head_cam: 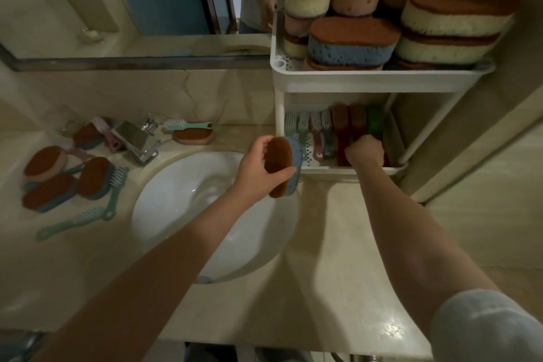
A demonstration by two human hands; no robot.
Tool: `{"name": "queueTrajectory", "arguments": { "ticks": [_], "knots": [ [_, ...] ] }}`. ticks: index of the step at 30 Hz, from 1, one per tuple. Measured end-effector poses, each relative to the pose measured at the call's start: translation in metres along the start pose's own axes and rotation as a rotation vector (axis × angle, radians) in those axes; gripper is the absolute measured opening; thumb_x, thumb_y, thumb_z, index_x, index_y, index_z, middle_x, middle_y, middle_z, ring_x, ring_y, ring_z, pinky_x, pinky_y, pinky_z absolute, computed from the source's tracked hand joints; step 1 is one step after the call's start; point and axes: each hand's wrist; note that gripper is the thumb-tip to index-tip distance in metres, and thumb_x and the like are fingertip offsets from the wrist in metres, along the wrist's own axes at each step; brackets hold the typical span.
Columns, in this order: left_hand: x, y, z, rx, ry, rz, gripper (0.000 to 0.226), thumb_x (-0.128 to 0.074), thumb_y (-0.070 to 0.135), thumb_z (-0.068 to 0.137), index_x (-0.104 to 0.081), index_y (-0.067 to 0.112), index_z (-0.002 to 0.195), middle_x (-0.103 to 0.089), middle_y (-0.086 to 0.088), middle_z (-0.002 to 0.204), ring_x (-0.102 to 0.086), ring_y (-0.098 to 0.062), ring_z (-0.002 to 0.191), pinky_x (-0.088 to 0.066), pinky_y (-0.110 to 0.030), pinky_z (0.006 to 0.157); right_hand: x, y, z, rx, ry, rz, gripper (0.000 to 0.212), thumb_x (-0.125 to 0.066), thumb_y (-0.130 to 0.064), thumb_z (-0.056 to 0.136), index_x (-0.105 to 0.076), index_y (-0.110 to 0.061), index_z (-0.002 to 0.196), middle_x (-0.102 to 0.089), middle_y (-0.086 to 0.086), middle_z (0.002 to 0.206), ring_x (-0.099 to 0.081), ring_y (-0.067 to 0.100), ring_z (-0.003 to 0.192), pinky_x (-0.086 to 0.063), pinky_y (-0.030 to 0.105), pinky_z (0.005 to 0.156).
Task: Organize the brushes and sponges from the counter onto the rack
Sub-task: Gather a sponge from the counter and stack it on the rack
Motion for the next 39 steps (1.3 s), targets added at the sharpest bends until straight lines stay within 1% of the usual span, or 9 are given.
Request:
{"name": "queueTrajectory", "arguments": {
  "ticks": [4,10,15,19,22,26,28,31,39],
  "knots": [
    [0.002,-0.001,0.000,0.001,0.013,0.006,0.067,-0.080,0.026,0.069,-0.043,0.024,0.124,-0.052,0.000,0.124,-0.052,-0.019,0.113,-0.051,-0.046,0.092,-0.001,0.000,-0.004,0.017,0.021,-0.051,0.021,-0.055,-0.015,0.092,-0.063,-0.001,0.105,-0.066,0.017,0.104,-0.063,0.033,0.096,-0.042,0.031,0.069],
    [0.003,0.004,-0.001,-0.009,0.002,-0.036,0.065,-0.079,0.021,0.071,-0.045,0.023,0.126,-0.050,0.008,0.118,-0.050,-0.014,0.112,-0.050,-0.045,0.095,0.006,0.002,-0.019,0.092,0.054,-0.033,0.022,-0.058,-0.020,0.092,-0.064,-0.004,0.105,-0.067,0.015,0.101,-0.057,0.026,0.078,-0.037,0.027,0.065],
    [0.006,0.005,-0.006,-0.052,-0.061,-0.026,0.071,-0.080,0.024,0.070,-0.042,0.024,0.130,-0.049,0.008,0.121,-0.049,-0.015,0.113,-0.050,-0.044,0.095,0.009,0.002,-0.059,0.227,0.067,0.322,0.016,-0.061,-0.029,0.089,-0.066,-0.013,0.090,-0.066,0.001,0.082,-0.060,0.019,0.078,-0.040,0.026,0.067],
    [0.015,0.011,-0.013,-0.114,-0.136,0.015,0.085,-0.080,0.026,0.070,-0.031,0.021,0.139,-0.048,0.002,0.130,-0.047,-0.011,0.111,-0.044,-0.030,0.094,0.034,-0.015,-0.108,0.372,-0.129,0.593,0.028,-0.061,-0.034,0.090,-0.065,-0.008,0.081,-0.062,-0.002,0.066,-0.057,0.012,0.057,-0.043,0.017,0.053],
    [0.020,0.022,-0.020,-0.191,-0.188,0.022,0.082,-0.080,0.025,0.070,-0.032,0.020,0.136,-0.048,0.001,0.130,-0.046,-0.007,0.108,-0.038,-0.021,0.088,0.060,-0.029,-0.133,0.430,-0.251,0.505,0.032,-0.062,-0.043,0.087,-0.067,-0.012,0.094,-0.065,0.000,0.075,-0.061,0.012,0.061,-0.044,0.019,0.054],
    [0.026,0.043,-0.027,-0.294,-0.211,-0.022,0.075,-0.080,0.018,0.071,-0.035,0.016,0.131,-0.047,-0.002,0.132,-0.043,-0.004,0.110,-0.035,-0.004,0.077,0.086,-0.043,-0.151,0.468,-0.301,0.406,0.027,-0.072,-0.032,0.081,-0.064,-0.014,0.100,-0.064,-0.001,0.079,-0.060,0.011,0.065,-0.045,0.015,0.049],
    [0.031,0.054,-0.028,-0.367,-0.187,-0.042,0.074,-0.081,0.018,0.069,-0.038,0.014,0.129,-0.049,-0.003,0.130,-0.045,-0.005,0.109,-0.035,0.004,0.075,0.099,-0.050,-0.158,0.467,-0.252,0.429,0.023,-0.074,-0.025,0.080,-0.063,-0.015,0.098,-0.064,0.002,0.082,-0.062,0.013,0.067,-0.049,0.020,0.051],
    [0.041,0.072,-0.027,-0.484,-0.112,-0.051,0.074,-0.084,0.023,0.065,-0.042,0.014,0.126,-0.051,0.000,0.124,-0.049,-0.008,0.109,-0.038,-0.005,0.081,0.119,-0.064,-0.165,0.481,-0.130,0.567,0.014,-0.072,-0.021,0.081,-0.063,-0.016,0.090,-0.065,0.004,0.085,-0.062,0.014,0.073,-0.049,0.021,0.049],
    [0.070,0.136,0.002,-0.587,0.092,-0.099,0.061,-0.079,0.028,0.070,-0.048,0.019,0.121,-0.054,0.002,0.119,-0.051,-0.010,0.108,-0.042,-0.014,0.085,0.156,-0.104,-0.160,0.494,0.191,0.782,0.022,-0.064,-0.038,0.087,-0.066,-0.018,0.098,-0.067,0.000,0.091,-0.065,0.016,0.076,-0.051,0.023,0.053]
  ]
}}
Point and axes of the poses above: each hand's wrist, its own z-axis towards the middle knuckle, its own x-axis out of the back of the hand, y = z × x
